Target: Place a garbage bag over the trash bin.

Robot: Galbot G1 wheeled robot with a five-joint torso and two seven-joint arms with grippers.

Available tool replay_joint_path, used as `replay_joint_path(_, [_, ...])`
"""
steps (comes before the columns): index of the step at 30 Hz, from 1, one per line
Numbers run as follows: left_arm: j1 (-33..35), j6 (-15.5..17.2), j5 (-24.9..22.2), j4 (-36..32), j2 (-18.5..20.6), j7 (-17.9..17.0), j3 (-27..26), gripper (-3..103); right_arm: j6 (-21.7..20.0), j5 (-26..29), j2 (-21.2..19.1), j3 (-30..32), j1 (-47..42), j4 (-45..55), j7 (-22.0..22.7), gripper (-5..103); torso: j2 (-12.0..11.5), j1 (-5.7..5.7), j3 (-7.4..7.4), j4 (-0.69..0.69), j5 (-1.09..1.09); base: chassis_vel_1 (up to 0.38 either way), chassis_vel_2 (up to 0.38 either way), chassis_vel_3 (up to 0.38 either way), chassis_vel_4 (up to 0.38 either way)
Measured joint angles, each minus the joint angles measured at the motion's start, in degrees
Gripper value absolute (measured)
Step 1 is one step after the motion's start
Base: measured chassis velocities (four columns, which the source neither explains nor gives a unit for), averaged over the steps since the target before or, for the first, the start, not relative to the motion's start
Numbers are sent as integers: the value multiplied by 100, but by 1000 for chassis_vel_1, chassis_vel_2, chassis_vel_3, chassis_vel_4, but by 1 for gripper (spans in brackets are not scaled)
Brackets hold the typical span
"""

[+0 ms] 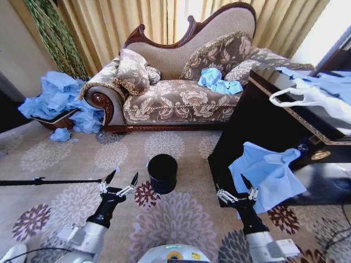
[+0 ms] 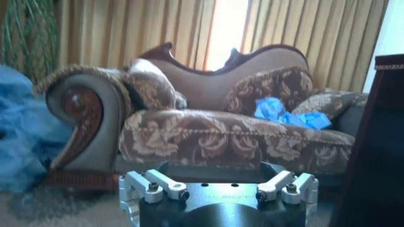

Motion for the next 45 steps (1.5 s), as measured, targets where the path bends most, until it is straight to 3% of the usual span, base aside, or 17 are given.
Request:
replay_joint_path(4, [-10,-118,51,0,24,-48,6,93,52,13,4,-6,-33,2,1,100,0,0,0,0,0,0,0,0,0])
replay_joint_path(13, [12,-58,-295,0,143,-67,90,97,284,-34,47,10,-15,-50,-226,100,0,0,0,0,0,0,0,0,0])
replay_joint_path(18, [-53,100,-729,0,555,-192,113,94,459,-136,11,19,-19,-206,-291,100,0,0,0,0,0,0,0,0,0])
replay_joint_path(21, [-127,130,-782,0,794,-205,106,94,526,-201,-30,19,-5,-296,-298,100,0,0,0,2,0,0,0,0,0])
replay_joint_path(23, [-237,127,-781,0,1079,-197,93,93,571,-197,-29,16,-36,-325,-295,100,0,0,0,-4,0,0,0,0,0])
replay_joint_path(25, [-238,120,-772,0,1109,-192,92,92,571,-180,-20,10,-39,-317,-289,100,0,0,0,-4,0,0,0,0,0])
replay_joint_path(29, [-122,-9,-671,0,1034,-164,97,89,564,-139,7,0,-13,-230,-279,100,0,0,0,1,0,0,0,0,0])
replay_joint_path(41, [-101,-2,-657,0,498,-293,23,95,563,-134,63,-3,-9,-221,-54,100,0,0,0,1,0,0,0,0,0])
replay_joint_path(45, [-150,89,-832,0,575,-349,48,92,587,-107,30,13,-21,-224,-69,100,0,0,0,1,1,0,0,0,0])
